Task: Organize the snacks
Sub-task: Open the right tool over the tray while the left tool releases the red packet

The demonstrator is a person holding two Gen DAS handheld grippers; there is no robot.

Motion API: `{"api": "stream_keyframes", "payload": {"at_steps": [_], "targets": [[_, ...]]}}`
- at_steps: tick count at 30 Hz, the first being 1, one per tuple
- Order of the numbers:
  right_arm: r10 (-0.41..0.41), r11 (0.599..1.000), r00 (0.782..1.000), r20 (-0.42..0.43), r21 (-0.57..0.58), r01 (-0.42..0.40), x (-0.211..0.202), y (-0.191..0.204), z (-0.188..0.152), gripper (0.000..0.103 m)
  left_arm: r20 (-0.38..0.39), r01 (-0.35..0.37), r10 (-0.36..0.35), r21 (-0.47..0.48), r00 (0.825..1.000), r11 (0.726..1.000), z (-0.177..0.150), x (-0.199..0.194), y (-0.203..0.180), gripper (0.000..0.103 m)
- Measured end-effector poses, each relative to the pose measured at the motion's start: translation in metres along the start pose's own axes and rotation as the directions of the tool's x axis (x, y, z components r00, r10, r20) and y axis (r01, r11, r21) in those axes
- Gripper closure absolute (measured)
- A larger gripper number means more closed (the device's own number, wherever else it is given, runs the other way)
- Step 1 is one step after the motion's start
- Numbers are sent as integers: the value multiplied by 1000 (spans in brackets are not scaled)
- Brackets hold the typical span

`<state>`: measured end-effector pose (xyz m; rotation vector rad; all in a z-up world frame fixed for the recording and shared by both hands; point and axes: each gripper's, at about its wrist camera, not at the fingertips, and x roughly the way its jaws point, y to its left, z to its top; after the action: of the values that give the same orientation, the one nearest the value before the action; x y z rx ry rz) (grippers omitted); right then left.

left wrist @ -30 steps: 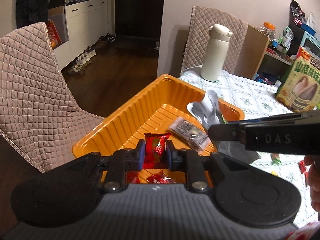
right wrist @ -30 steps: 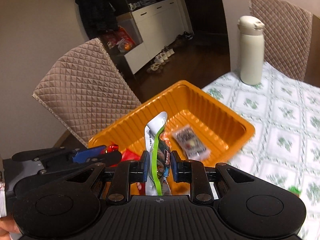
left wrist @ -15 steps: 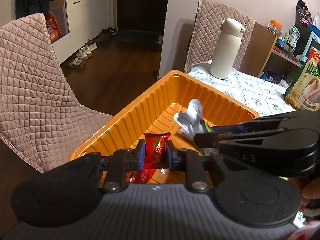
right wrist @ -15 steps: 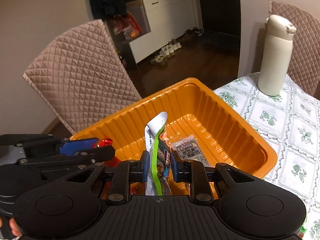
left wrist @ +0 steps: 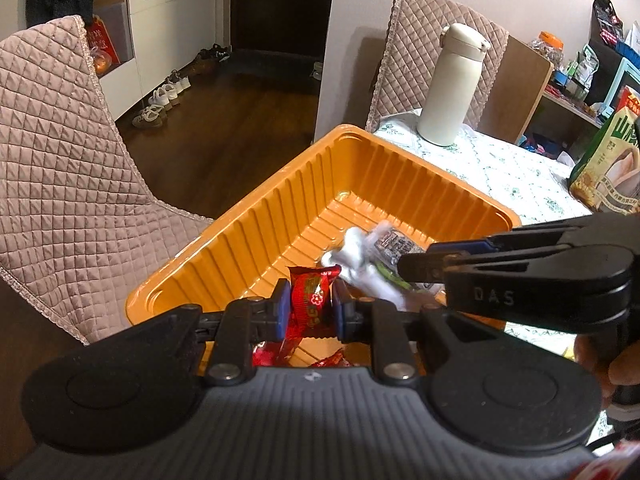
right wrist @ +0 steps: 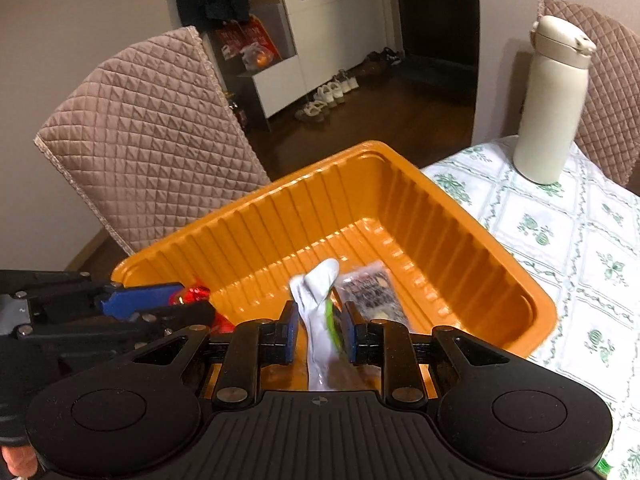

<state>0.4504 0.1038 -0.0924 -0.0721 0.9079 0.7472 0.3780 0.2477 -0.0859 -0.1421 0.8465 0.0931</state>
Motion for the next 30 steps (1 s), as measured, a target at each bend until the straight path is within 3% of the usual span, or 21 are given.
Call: {"api": "stream_keyframes", "payload": {"at_steps": [11,13,17,30], "targets": [[-19,999,1000,9,42,18,-8,-11,-1,76,27,-11,10,13,1000,1000,11,6,-4,83],[-18,999,1000,14,43,18,-10,-10,-1,73,34,-12,12,13,999,1000,11,6,-2,80],[-19,998,999,37,55,17,-16,-9,-5,48,31,-10,10,-2,999,1000,8,1,4,75],[-7,999,998,65,49,4,-45,4,-22,34,19,16,-16,-14,1000,1000,-10,-40,3,71]]}}
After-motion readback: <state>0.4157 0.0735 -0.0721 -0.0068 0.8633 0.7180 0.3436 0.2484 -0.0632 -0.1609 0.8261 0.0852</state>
